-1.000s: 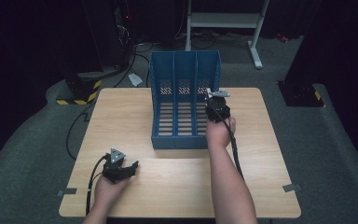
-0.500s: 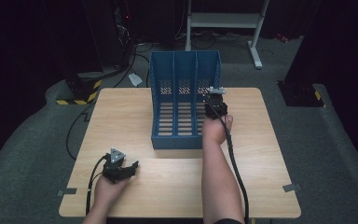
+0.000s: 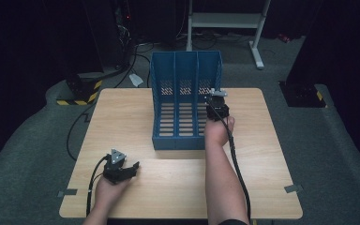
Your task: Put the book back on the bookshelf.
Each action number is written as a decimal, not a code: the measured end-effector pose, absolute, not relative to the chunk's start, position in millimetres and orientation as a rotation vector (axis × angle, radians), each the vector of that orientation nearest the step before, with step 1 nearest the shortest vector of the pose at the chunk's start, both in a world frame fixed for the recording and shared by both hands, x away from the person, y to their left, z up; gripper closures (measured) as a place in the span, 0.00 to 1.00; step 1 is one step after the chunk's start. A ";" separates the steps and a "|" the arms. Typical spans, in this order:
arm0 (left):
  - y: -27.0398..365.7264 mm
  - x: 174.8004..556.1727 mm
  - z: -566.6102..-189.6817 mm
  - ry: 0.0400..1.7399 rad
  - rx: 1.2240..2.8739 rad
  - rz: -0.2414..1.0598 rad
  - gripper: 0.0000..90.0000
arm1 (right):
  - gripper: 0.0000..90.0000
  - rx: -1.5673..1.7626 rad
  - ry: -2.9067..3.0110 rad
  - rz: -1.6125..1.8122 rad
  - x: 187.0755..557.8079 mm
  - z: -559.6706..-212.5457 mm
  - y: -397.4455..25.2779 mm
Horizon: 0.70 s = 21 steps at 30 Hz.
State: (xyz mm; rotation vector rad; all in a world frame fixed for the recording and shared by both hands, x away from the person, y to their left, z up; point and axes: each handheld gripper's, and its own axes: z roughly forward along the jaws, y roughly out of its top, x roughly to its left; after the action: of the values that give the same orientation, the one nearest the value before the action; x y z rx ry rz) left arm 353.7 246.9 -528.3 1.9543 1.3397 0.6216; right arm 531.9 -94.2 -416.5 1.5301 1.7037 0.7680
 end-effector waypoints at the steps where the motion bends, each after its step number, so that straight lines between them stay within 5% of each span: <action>1: 247.0 353.7 -528.3 1.340 1.954 0.621 0.35 | 0.85 1.521 1.706 0.767 531.6 -416.8 -94.3; 21: 246.8 353.6 -528.3 1.341 1.953 0.620 0.35 | 0.76 1.508 1.723 0.808 529.5 -412.0 -98.4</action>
State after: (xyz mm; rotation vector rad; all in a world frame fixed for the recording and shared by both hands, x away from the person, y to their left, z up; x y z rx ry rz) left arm 353.6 246.8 -528.3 1.9531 1.3410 0.6200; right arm 529.5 -98.4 -412.0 1.5076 1.7235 0.8081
